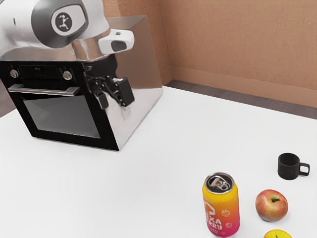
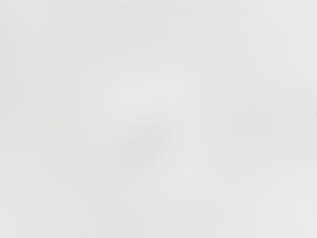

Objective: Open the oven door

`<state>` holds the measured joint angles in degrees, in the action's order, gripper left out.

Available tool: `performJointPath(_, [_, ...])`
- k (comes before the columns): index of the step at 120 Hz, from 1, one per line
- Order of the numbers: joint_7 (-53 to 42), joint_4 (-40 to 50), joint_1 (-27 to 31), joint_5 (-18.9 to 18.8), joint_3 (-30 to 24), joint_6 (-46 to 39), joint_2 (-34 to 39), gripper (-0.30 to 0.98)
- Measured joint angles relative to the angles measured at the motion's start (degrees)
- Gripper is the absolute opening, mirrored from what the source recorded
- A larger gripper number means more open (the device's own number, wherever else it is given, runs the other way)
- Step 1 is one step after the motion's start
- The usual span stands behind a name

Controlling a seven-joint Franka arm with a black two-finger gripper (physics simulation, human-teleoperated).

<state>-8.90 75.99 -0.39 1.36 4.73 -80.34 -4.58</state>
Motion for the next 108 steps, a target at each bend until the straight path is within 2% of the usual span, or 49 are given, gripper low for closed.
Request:
performJointPath(26, [1.5,-0.2,0.5,-0.1,0.2,-1.5,0.1,0.69])
performJointPath(37, [-5.9,-9.4,-3.6,0.1,4.2,-1.7,8.9,0.68])
performJointPath(48, [-17.0,-10.4,-0.3,-6.7,6.8,-3.8,12.5,0.68])
performJointPath(50, [-18.9,-7.7,-0.5,-7.6,7.8,-4.7,14.8,0.68])
performJointPath(56, [-24.6,8.0,0.1,-9.4,11.2,-9.8,26.8,0.68])
performJointPath(62, [-30.2,19.8,0.2,-10.8,18.0,-15.2,35.4,0.68])
performJointPath(69, [-36.4,26.7,0.2,-11.7,24.1,-20.8,39.3,0.68])
performJointPath(80, [-45.0,31.0,-0.5,-12.5,28.8,-27.6,40.7,0.69])
performJointPath(83, [-47.1,31.1,-2.7,-12.5,31.8,-29.0,40.7,0.69])
performJointPath(93, [-53.6,27.7,-16.8,-12.9,45.3,-32.6,39.9,0.69])
performJointPath(108, [-62.2,26.8,-27.2,-15.5,53.1,-36.6,39.3,0.69])
